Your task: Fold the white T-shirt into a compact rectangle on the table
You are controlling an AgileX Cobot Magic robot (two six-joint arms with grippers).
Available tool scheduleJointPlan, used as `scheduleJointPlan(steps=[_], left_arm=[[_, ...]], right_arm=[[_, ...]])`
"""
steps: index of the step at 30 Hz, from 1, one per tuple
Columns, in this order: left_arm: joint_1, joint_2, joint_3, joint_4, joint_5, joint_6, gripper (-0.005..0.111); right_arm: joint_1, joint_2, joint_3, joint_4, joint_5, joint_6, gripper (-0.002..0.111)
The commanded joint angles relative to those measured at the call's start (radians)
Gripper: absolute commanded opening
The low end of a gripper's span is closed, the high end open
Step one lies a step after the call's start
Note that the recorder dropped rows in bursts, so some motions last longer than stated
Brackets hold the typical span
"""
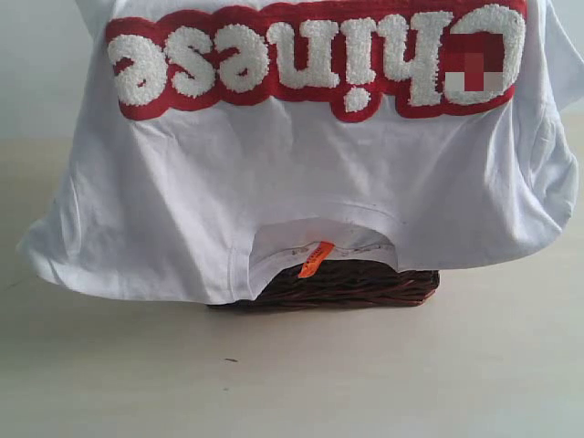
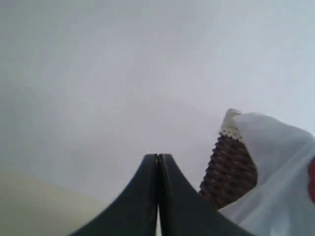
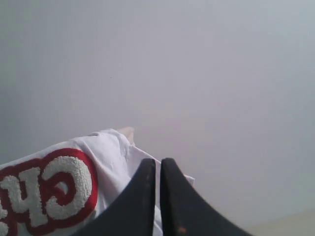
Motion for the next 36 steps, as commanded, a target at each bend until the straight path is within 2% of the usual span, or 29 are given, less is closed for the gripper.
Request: scheduleJointPlan(steps=[1, 4, 5, 7, 9, 12, 15, 19, 24, 27, 31, 36], left_arm=[[-0.059, 0.033, -0.033, 0.536, -0.224, -0.394, 0.0], [-0.07, 0.134, -0.102, 0.877, -0.395, -0.588, 0.0], [-0.07, 0.181, -0.122, 0.932, -0.419, -0.613, 0.001], [-0.068, 0.271, -0.166, 1.008, -0.462, -0.618, 0.008], [-0.068, 0.368, -0.193, 1.034, -0.537, -0.618, 0.021], [-0.068, 0.542, -0.24, 1.098, -0.713, -0.6, 0.047], [-0.068, 0.702, -0.296, 1.167, -0.754, -0.587, 0.054], [-0.078, 0.909, -0.34, 1.168, -0.754, -0.517, 0.06], [-0.108, 1.123, -0.396, 1.057, -0.713, -0.368, 0.075], [-0.108, 1.206, -0.433, 1.018, -0.711, -0.346, 0.084], [-0.108, 1.225, -0.461, 0.991, -0.735, -0.353, 0.086], [-0.108, 1.132, -0.465, 1.009, -0.785, -0.383, 0.086]], right_arm=[[-0.004, -0.005, -0.007, -0.008, -0.01, 0.003, 0.006], [-0.004, -0.005, -0.007, -0.008, -0.012, 0.003, 0.006], [-0.004, -0.005, -0.007, -0.008, -0.012, 0.003, 0.006], [-0.004, -0.005, -0.007, -0.008, -0.012, 0.003, 0.006], [-0.004, -0.005, -0.007, -0.008, -0.009, 0.003, 0.006], [-0.004, -0.005, -0.007, -0.008, 0.0, 0.003, 0.006], [-0.004, -0.005, -0.007, -0.008, 0.015, 0.003, 0.006], [-0.004, -0.005, -0.007, -0.008, 0.026, 0.003, 0.006], [-0.004, -0.005, -0.007, -0.008, 0.053, -0.007, 0.006], [-0.004, -0.005, -0.007, -0.008, 0.069, -0.007, 0.006], [-0.004, -0.005, -0.007, -0.015, 0.069, -0.007, 0.006], [-0.004, -0.005, -0.007, -0.015, 0.082, -0.007, 0.006]])
